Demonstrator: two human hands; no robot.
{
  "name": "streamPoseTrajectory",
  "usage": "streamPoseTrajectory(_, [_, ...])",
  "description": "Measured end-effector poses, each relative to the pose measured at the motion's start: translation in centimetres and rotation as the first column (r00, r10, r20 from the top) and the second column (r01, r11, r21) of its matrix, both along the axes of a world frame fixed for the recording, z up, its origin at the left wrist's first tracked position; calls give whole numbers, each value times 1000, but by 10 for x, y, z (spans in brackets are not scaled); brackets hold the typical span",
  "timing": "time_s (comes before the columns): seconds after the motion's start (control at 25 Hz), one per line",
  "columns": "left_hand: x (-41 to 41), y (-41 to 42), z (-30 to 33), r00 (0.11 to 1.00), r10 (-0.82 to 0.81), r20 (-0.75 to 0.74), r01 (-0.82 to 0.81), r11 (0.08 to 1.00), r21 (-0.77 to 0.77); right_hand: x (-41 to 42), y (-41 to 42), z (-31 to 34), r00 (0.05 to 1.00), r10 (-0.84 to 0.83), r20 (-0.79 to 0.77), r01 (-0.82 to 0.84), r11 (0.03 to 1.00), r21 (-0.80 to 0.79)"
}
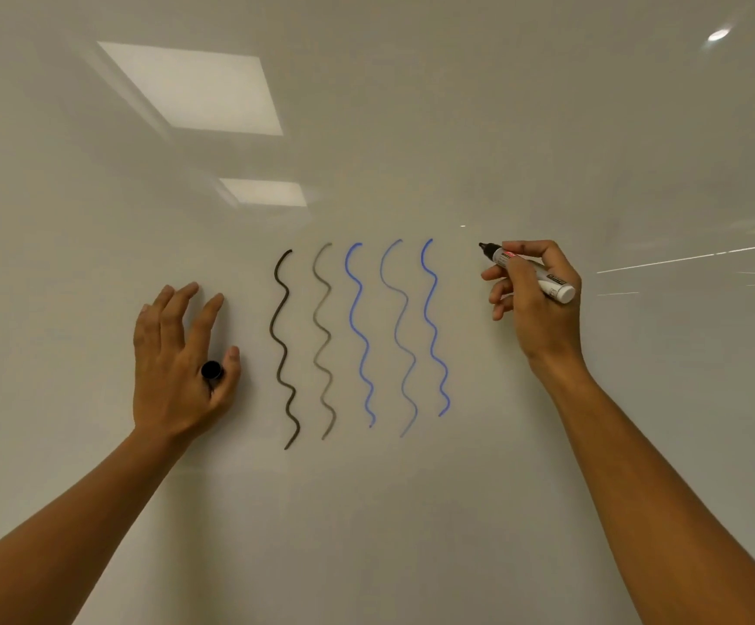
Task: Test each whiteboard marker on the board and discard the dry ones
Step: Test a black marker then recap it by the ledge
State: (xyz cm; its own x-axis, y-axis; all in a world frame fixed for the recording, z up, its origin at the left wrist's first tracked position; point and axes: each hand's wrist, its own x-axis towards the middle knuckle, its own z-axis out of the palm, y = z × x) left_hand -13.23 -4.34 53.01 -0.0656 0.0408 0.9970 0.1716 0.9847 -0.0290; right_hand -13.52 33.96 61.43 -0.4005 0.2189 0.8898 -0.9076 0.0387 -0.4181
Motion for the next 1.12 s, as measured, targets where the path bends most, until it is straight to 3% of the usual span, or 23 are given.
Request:
streamPoseTrajectory(0.52, [-1, 0, 0, 1000, 11, -16, -11, 1000, -1, -19, -4, 3, 999, -47, -4, 47, 995, 85])
streamPoseTrajectory(0.72, [-2, 0, 0, 1000, 13, -24, -13, 1000, -5, -20, 3, -17, 999, -39, 5, 38, 984, 174])
streamPoseTrajectory(0.92, [-1, 0, -1, 1000, 13, -29, -13, 1000, -7, -20, 14, -35, 998, -38, 43, 32, 991, 128])
streamPoseTrajectory(1.12, [-2, 0, -1, 999, 17, -27, -18, 1000, -3, -14, 7, -60, 997, 18, 75, -31, 982, 186])
